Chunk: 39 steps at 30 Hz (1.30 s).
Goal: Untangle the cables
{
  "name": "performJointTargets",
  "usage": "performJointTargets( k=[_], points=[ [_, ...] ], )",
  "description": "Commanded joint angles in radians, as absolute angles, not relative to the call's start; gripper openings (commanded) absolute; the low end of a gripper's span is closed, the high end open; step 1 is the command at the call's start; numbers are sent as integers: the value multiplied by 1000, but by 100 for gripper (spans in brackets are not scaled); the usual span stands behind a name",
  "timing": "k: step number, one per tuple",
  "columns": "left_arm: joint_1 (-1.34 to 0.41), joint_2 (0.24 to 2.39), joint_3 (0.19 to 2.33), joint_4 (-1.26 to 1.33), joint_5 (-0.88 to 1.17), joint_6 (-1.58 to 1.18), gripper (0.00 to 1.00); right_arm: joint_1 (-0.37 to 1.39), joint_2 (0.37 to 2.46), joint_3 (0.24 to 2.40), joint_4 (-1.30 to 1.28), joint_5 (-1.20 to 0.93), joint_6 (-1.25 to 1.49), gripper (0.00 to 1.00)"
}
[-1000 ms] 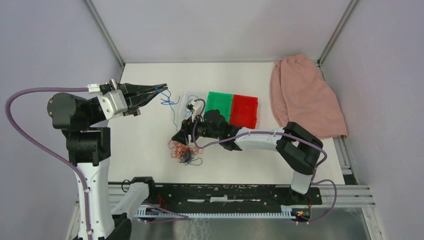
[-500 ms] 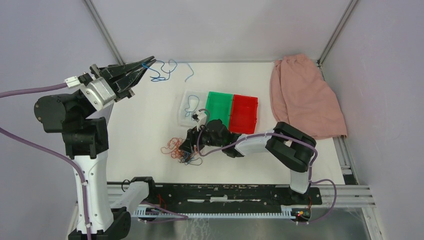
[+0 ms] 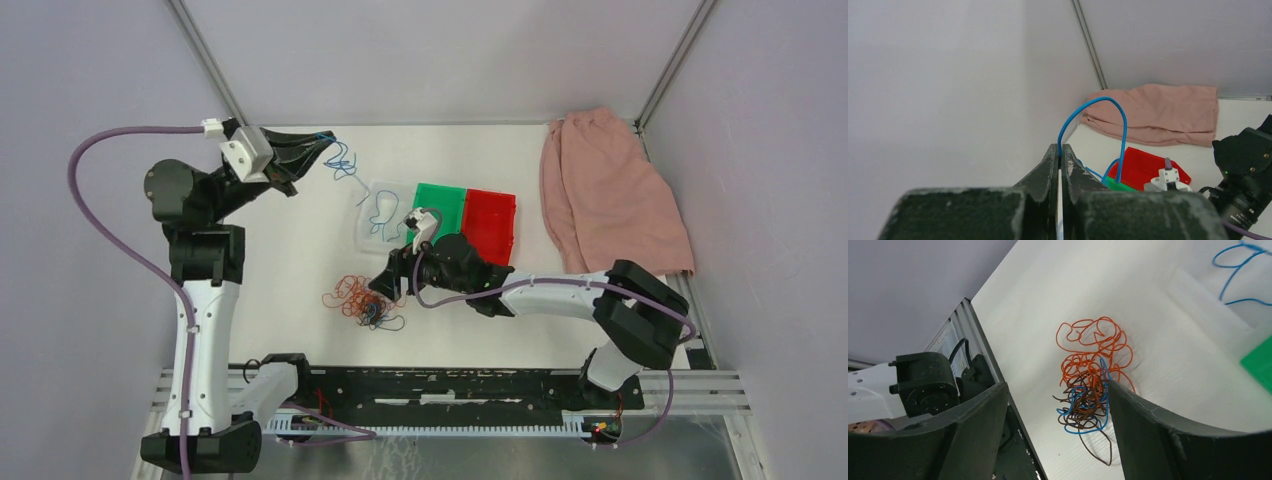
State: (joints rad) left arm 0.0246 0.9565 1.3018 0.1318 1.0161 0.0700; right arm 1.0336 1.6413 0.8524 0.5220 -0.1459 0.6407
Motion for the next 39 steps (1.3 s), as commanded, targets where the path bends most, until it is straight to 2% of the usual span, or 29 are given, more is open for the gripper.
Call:
performJointTargets(
  k=[1,3,5,15,39],
  points=[
    [9,966,1225,144,966,0,3,1021,1524,854,373,9,594,80],
    [-4,985,1188,144,957,10,3,1013,1484,838,344,51,584,90],
    [-23,1006,1165,143,932,32,3,1005,1444,824,304,104,583,92],
    [-111,1189,1143,126,857,170,3,960,1271,748,169,315,595,89],
    [-164,1504,1211,-110,724,470,4,886,1128,708,89,336,591,89]
  ],
)
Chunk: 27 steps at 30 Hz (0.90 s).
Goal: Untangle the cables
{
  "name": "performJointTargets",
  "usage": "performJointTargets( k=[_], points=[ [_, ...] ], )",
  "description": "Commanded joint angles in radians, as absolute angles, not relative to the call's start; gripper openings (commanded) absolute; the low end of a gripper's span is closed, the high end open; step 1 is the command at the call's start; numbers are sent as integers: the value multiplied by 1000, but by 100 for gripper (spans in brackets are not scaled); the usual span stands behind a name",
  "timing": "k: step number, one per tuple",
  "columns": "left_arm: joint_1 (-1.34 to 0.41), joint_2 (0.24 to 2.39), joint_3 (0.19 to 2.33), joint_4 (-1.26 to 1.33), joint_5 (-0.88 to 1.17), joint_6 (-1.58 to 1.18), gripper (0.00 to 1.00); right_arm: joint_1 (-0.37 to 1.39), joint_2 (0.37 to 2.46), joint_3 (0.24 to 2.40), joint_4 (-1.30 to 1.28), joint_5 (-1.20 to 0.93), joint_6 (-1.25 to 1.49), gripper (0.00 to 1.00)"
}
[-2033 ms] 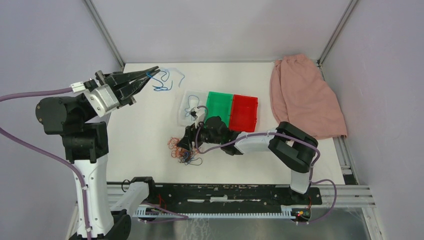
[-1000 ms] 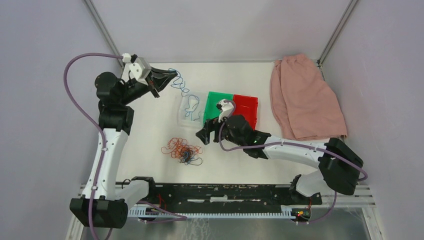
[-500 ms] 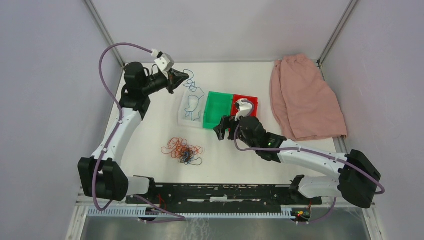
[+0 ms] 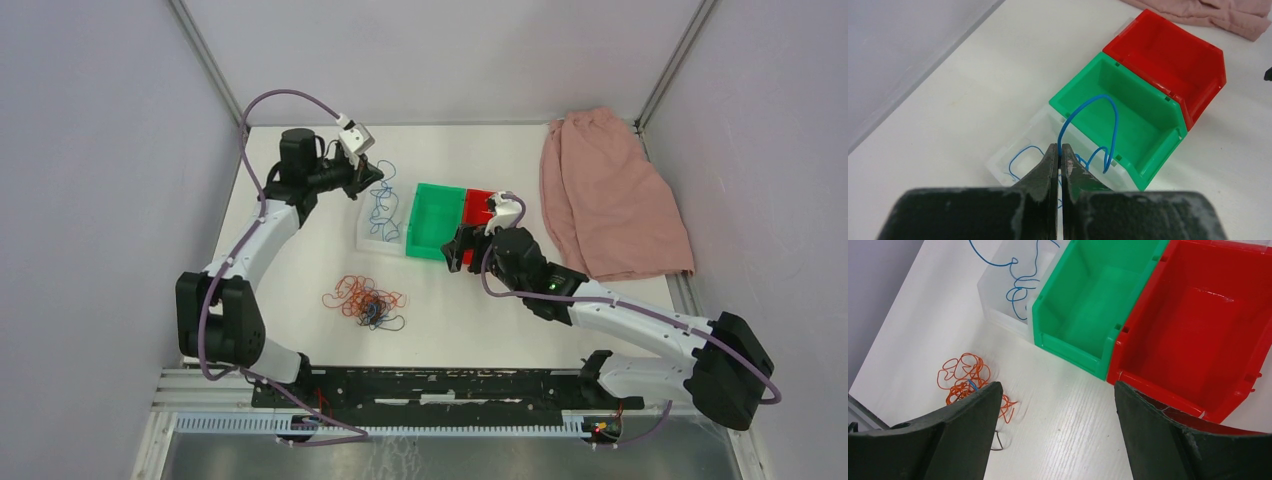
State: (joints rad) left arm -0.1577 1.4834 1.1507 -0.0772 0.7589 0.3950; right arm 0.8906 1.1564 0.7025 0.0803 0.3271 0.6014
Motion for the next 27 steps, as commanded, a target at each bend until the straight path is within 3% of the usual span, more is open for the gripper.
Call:
performJointTargets(
  k=[1,5,10,16,22,27],
  points=[
    [-164,1516,1223,-120,717,469,6,886,1130,711,89,332,590,89],
    [-175,1578,1301,-214,647,490,16,885,1136,721,83,327,584,89],
    [-179,1619,1369,-312,525,548,39,885,1130,732,73,319,577,89],
    [-178,1583,1342,-335,427,587,48,884,1121,756,48,307,564,89],
    [-152,1517,1390,-573,527,640,73,886,1147,776,38,225,557,89],
    [-81,1431,1363,-859,640,748,81,963,1264,827,67,164,528,87]
  ],
)
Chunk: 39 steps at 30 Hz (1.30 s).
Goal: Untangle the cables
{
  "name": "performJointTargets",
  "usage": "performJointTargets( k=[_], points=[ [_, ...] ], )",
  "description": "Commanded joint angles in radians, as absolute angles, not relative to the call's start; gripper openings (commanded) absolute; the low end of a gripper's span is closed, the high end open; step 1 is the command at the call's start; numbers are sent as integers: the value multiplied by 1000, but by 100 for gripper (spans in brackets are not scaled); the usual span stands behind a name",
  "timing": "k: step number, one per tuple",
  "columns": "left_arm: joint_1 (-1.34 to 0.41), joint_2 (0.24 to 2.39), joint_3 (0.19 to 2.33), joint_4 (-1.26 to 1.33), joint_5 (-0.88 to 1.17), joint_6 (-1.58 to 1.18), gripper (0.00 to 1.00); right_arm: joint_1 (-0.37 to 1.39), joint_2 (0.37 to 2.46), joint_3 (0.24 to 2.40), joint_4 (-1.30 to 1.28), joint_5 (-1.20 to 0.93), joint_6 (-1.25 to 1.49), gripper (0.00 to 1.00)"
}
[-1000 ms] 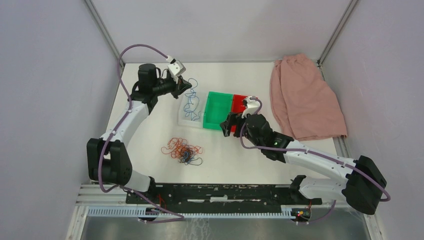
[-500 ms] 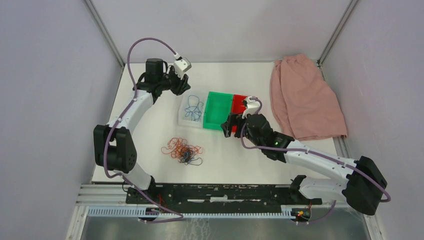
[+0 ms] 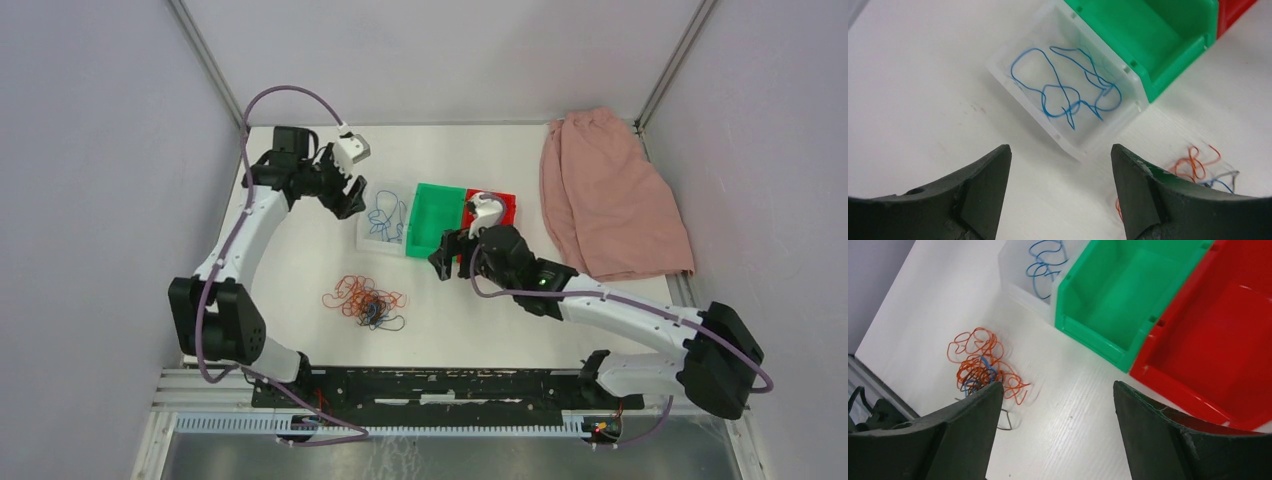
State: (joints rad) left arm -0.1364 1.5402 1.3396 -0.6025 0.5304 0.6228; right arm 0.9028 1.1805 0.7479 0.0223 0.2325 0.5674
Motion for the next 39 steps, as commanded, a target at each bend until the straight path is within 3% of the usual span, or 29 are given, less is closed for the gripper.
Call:
performJointTargets(
  k=[1,7,23,29,32,39],
  points=[
    [-62,1412,1351,-900,659,769,81,983,1299,847,74,139,520,86],
    [-2,1296,1250,-1098,724,938,80,1053,1537,980,115,-85,534,72],
    [-2,1122,1115,-1116,693,996,77,1144,1831,1000,304,-23,814,50],
    [-2,1092,1090,-1128,694,1026,76,1141,1809,990,313,-1,814,25],
    [-2,1083,1076,-1129,706,1042,76,1141,1760,978,283,11,785,22],
    [-2,1085,1068,-1190,768,1107,76,1141,1657,974,217,-12,680,3]
  ],
)
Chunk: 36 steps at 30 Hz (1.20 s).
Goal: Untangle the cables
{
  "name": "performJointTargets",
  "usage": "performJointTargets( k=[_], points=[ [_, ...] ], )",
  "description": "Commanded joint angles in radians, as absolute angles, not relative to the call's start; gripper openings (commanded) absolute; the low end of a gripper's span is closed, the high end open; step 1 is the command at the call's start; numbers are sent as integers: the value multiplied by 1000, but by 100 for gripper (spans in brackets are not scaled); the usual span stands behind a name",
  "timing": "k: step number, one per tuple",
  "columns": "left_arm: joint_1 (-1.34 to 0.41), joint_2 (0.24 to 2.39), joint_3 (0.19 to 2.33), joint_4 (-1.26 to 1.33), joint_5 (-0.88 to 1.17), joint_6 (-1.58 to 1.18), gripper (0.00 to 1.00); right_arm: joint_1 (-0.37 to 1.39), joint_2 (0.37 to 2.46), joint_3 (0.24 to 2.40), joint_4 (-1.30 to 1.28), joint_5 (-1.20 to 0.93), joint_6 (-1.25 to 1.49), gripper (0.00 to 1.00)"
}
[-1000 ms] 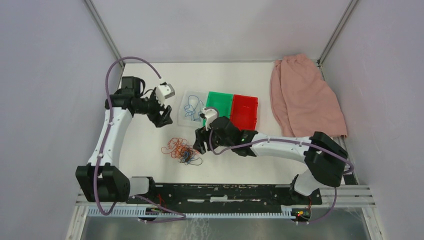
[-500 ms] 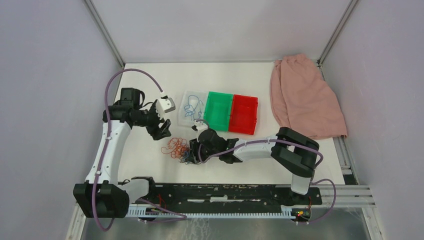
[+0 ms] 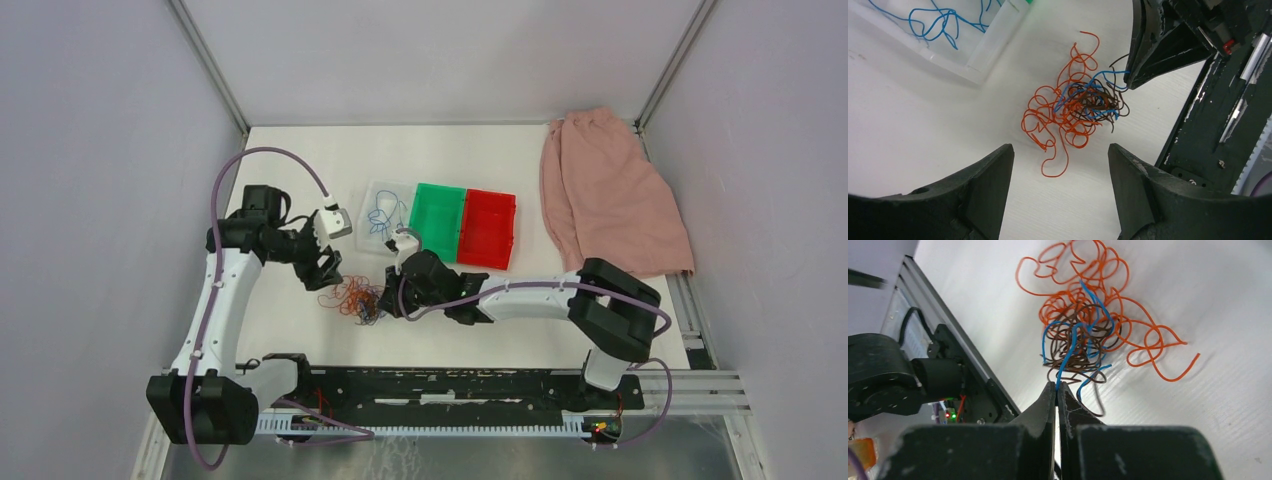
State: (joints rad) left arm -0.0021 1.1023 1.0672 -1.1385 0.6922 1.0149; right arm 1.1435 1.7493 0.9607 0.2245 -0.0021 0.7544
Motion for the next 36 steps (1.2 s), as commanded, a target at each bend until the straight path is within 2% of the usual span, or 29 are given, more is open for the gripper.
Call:
performJointTargets(
  k=[1,10,21,24,30,34,36],
  points=[
    [-1,1085,1069,-1210,781,1129,76,1141,1643,982,201,-23,659,2],
    [-2,1046,1081,-1279,956,1283,75,1137,1527,1075,69,-172,502,0],
    [-24,964,1054,-1291,1043,1401,74,1107,1527,1176,103,-402,514,0],
    [-24,946,1054,-1264,1061,1377,66,1106,1538,1209,102,-431,514,0],
    [-34,942,1057,-1264,1081,1346,41,1105,1553,1250,103,-443,523,0],
    [-36,930,1061,-1261,1078,1347,15,1105,1539,1251,105,-443,528,0],
    [-35,920,1070,-1247,1081,1332,5,1101,1521,1239,104,-431,531,5]
  ],
)
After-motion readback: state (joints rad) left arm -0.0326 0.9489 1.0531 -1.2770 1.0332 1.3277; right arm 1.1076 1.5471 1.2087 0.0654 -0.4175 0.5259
